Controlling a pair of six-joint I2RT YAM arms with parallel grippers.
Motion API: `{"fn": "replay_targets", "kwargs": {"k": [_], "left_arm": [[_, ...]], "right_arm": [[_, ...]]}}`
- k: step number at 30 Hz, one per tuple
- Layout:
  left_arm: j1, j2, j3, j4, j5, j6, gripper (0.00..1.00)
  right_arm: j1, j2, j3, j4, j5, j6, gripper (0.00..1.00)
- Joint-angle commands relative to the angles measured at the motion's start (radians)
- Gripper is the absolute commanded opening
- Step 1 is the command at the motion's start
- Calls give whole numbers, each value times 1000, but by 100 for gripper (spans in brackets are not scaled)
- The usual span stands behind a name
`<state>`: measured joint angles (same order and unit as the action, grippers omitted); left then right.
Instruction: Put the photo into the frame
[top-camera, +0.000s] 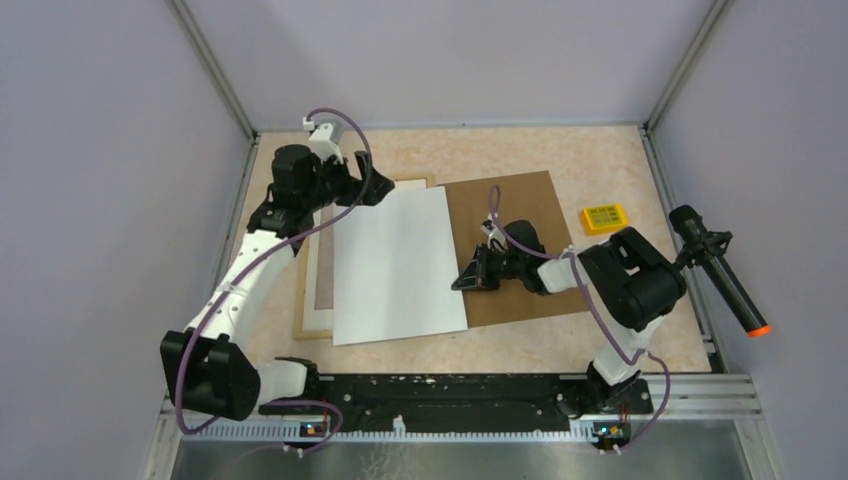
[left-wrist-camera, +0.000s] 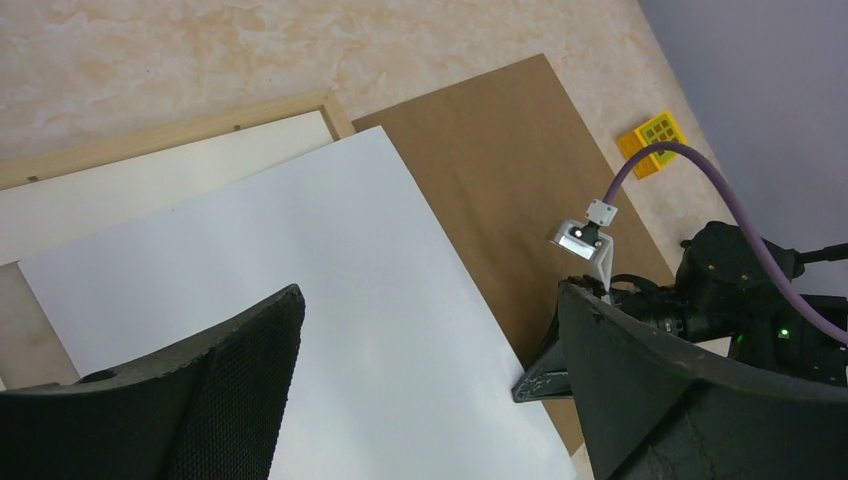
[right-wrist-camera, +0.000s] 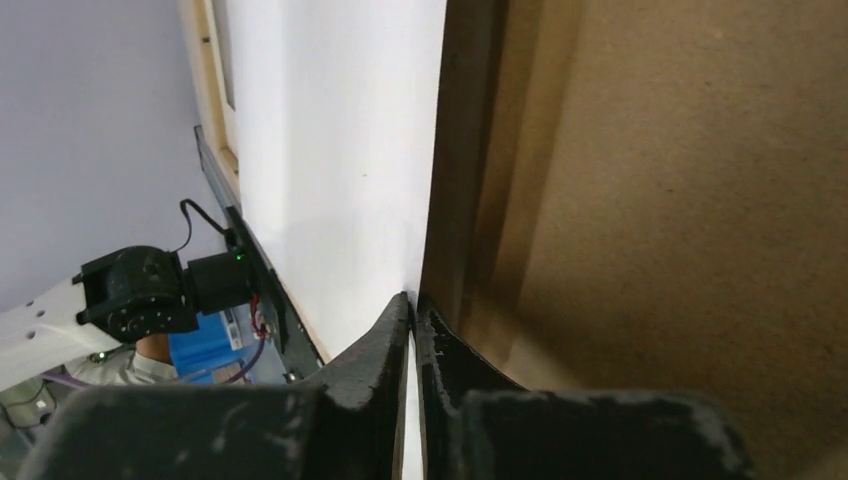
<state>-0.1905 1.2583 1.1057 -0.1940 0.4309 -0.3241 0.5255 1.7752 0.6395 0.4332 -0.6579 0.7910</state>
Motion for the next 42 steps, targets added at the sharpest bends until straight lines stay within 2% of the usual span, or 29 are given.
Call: {"fn": "replay_targets", "kwargs": {"k": [1, 5, 19, 26, 29, 32, 36, 42], "left_arm": [[6, -48, -1, 58, -16, 21, 99], [11, -48, -6, 62, -2, 11, 99], [20, -47, -18, 68, -4, 0, 99], [26, -46, -20, 71, 10, -11, 99], [26, -46, -24, 72, 7, -12, 99], [26, -42, -26, 75, 4, -12, 99], [29, -42, -25, 75, 10, -16, 99], [33, -41, -28, 75, 1, -13, 99]], "right_arm": [[-9, 4, -35, 238, -45, 99, 1], [-7, -43, -64, 286, -18, 123, 0], [85, -137, 26, 122, 73, -103, 0], [92, -215, -25, 115, 95, -140, 0], [99, -223, -19, 112, 102, -164, 0], [128, -237, 28, 21, 126, -222, 0], [137, -238, 46, 16, 175, -239, 0], [138, -216, 61, 43, 170, -243, 0]]}}
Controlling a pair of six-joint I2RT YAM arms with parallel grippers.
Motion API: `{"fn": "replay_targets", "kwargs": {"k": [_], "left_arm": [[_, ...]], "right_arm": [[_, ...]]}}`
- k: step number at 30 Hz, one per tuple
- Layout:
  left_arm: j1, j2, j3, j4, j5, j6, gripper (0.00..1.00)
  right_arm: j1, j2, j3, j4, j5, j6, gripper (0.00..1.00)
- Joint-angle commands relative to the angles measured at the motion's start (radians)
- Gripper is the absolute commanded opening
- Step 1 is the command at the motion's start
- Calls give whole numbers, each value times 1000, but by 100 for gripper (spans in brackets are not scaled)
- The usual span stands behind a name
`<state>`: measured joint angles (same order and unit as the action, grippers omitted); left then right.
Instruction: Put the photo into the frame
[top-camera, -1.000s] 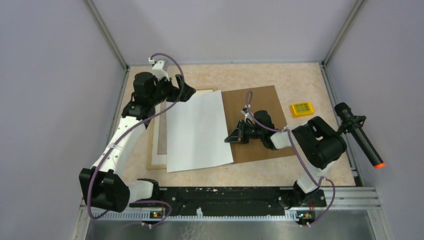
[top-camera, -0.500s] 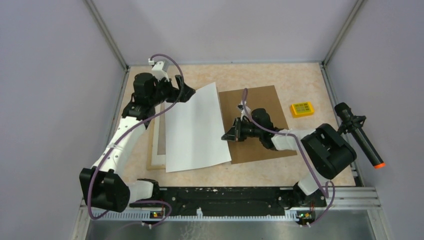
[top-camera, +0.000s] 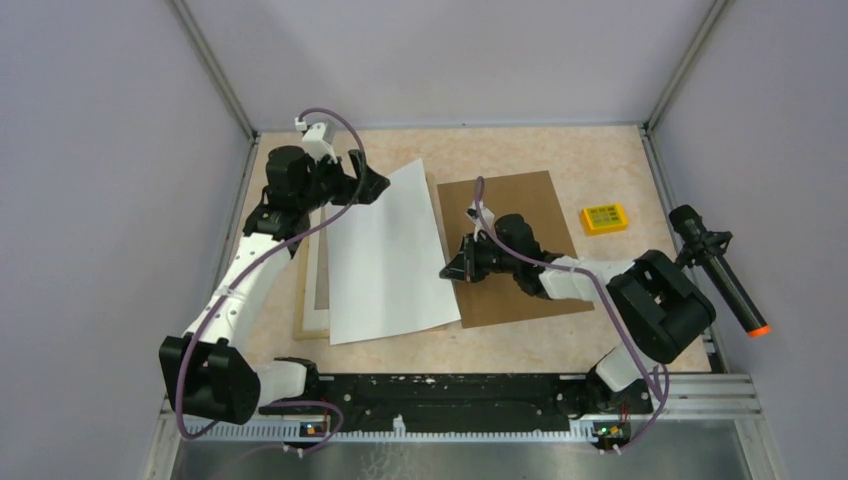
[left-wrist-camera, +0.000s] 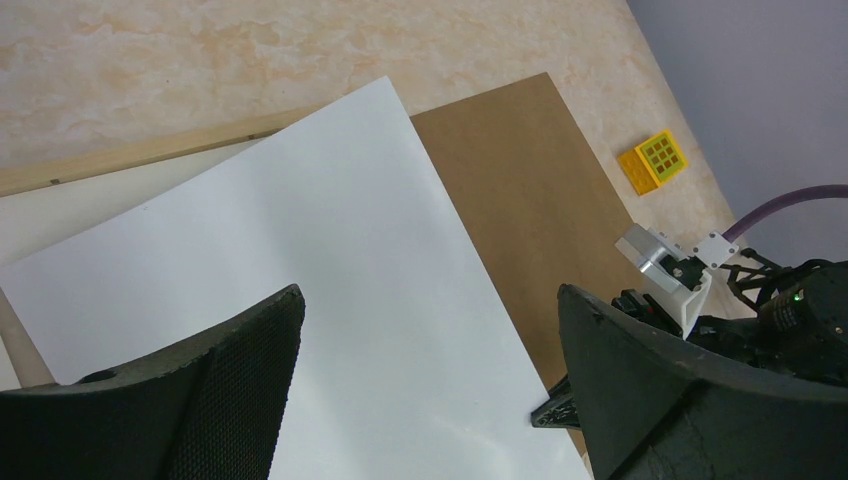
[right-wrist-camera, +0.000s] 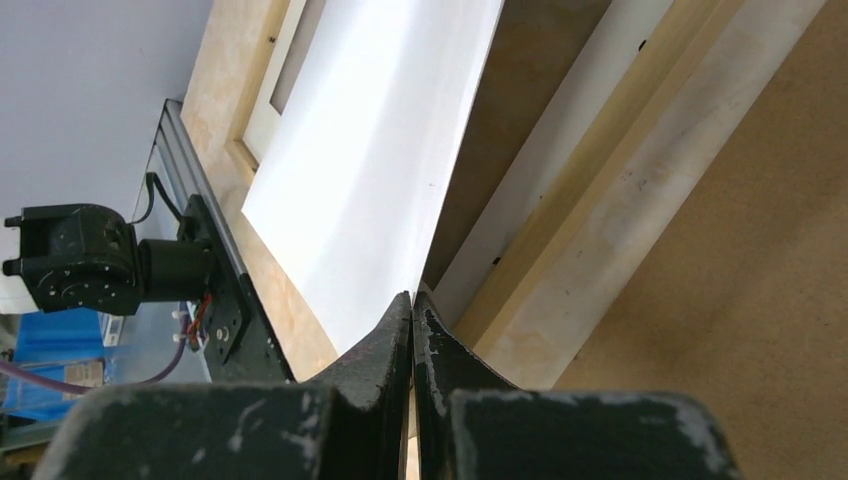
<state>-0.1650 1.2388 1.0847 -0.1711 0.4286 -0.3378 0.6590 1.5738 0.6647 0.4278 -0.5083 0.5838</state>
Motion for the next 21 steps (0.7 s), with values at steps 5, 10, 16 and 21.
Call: {"fn": "replay_targets", "kwargs": {"k": [5, 10, 16, 21], "left_arm": [[14, -19, -7, 52, 14, -7, 99], [24, -22, -7, 56, 25, -13, 99], [29, -18, -10, 59, 30, -18, 99], [32, -15, -11, 60, 33, -20, 99]], "right_arm": [[13, -37, 28, 55, -4, -73, 0], [16, -63, 17, 56, 25, -92, 0], [15, -14, 32, 125, 76, -27, 0], [15, 70, 84, 159, 59, 20, 0]]}}
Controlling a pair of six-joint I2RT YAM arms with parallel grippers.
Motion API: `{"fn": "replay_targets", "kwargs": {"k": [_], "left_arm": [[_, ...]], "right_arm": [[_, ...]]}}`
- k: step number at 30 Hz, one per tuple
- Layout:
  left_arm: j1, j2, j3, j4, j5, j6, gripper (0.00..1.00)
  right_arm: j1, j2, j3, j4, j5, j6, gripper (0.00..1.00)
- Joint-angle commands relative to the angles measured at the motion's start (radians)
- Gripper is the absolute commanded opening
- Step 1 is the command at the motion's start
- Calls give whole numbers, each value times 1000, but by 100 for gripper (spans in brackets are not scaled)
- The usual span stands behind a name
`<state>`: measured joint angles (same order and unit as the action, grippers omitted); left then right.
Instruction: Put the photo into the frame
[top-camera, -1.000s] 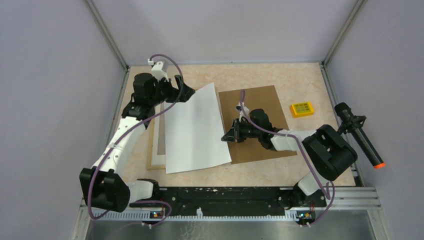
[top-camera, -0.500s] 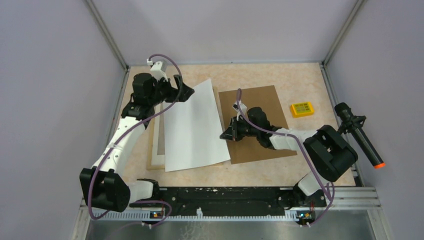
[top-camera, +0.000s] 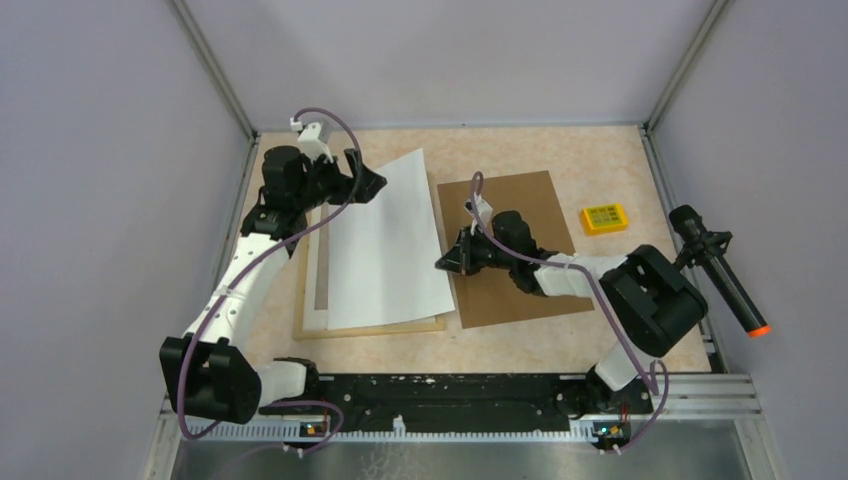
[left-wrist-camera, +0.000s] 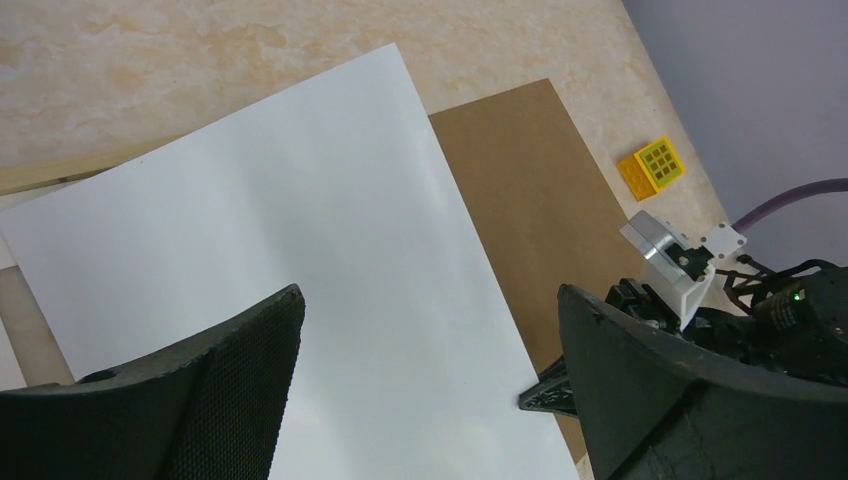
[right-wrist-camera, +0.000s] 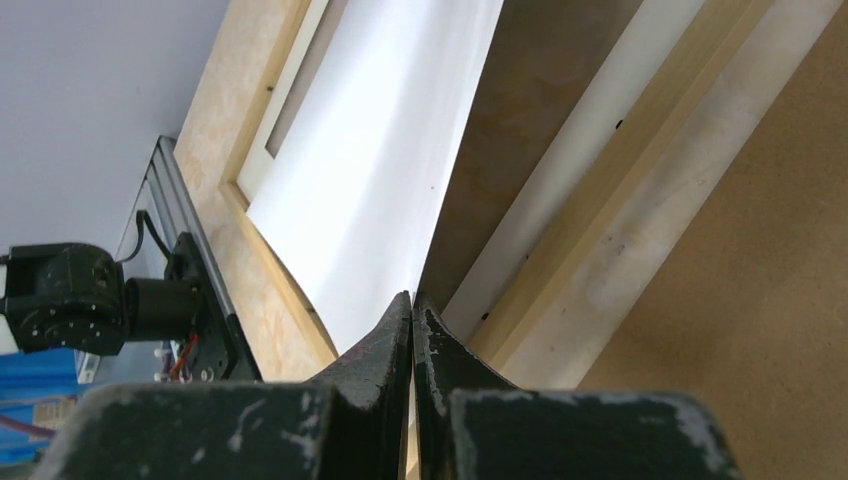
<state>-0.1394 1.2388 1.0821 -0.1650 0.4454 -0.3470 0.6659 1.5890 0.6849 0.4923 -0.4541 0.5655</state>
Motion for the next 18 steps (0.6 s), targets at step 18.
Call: {"fn": "replay_targets", "kwargs": {"k": [18], "left_arm": [[33, -9, -16, 70, 47, -36, 99]], "right_arm": [[63, 251, 195, 74, 46, 181, 0]]}}
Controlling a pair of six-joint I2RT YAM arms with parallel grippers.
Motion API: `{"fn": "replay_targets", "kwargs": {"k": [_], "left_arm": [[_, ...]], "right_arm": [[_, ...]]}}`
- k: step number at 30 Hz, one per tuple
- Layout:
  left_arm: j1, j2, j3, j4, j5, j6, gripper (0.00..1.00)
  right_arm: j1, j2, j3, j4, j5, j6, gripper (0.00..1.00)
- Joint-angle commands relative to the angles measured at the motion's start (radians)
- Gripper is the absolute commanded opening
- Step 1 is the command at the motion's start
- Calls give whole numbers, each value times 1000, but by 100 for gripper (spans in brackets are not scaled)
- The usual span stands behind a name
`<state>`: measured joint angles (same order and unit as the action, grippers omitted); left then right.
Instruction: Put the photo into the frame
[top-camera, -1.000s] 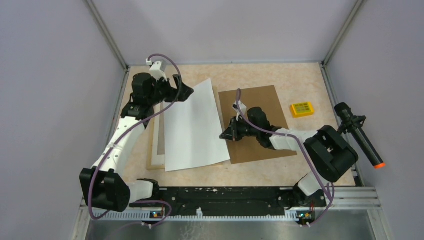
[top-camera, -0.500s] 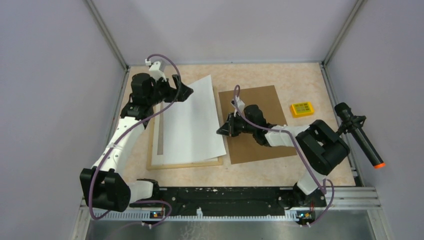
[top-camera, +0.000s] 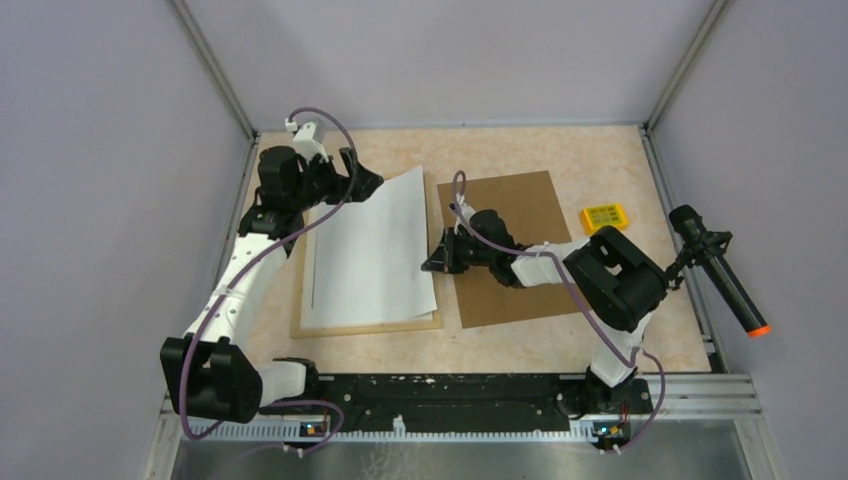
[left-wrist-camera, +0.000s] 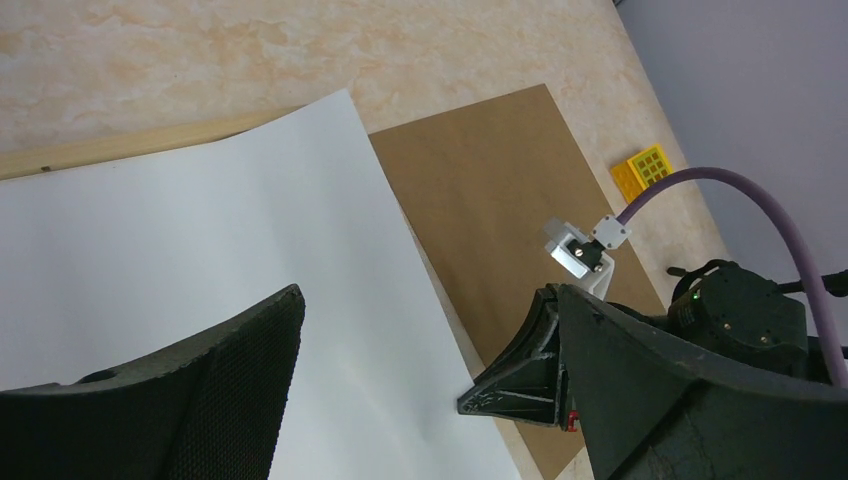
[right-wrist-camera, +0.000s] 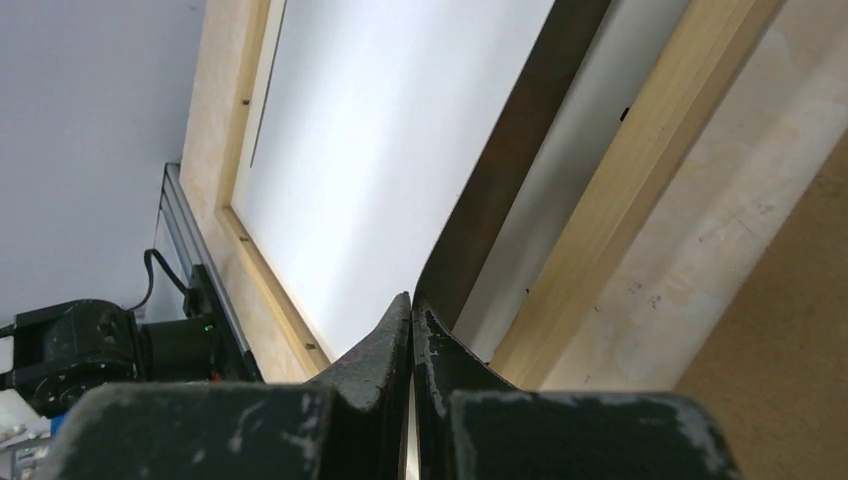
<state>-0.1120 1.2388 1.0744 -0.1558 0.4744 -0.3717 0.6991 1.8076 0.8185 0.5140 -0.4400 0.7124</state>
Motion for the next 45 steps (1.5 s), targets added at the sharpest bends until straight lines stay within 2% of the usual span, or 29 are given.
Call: {"fn": "replay_targets", "kwargs": {"k": [1, 11, 18, 22, 26, 30, 35, 38, 44, 45], "left_arm": [[6, -8, -8, 61, 19, -12, 99], [9, -9, -11, 66, 30, -22, 99], [12, -2, -12, 68, 38, -27, 99], [13, -1, -13, 68, 38, -29, 99], [14, 4, -14, 68, 35, -27, 99], [16, 7, -14, 69, 41, -30, 99], [20, 7, -14, 70, 42, -30, 99], [20, 10, -14, 69, 41, -30, 99], [21, 11, -14, 69, 43, -33, 99], [22, 10, -14, 69, 45, -32, 99]], "right_arm": [[36, 35, 68, 42, 52, 36, 0], [54, 34, 86, -3, 75, 31, 0], [42, 8, 75, -8, 45, 191, 1], [43, 43, 83, 15, 33, 230, 15], [43, 64, 81, 34, 58, 264, 34], [53, 87, 104, 26, 89, 278, 38], [73, 125, 111, 107, 115, 372, 35], [73, 135, 94, 208, 111, 464, 21], [58, 111, 71, 269, 61, 515, 0], [54, 108, 59, 297, 48, 529, 0]]}}
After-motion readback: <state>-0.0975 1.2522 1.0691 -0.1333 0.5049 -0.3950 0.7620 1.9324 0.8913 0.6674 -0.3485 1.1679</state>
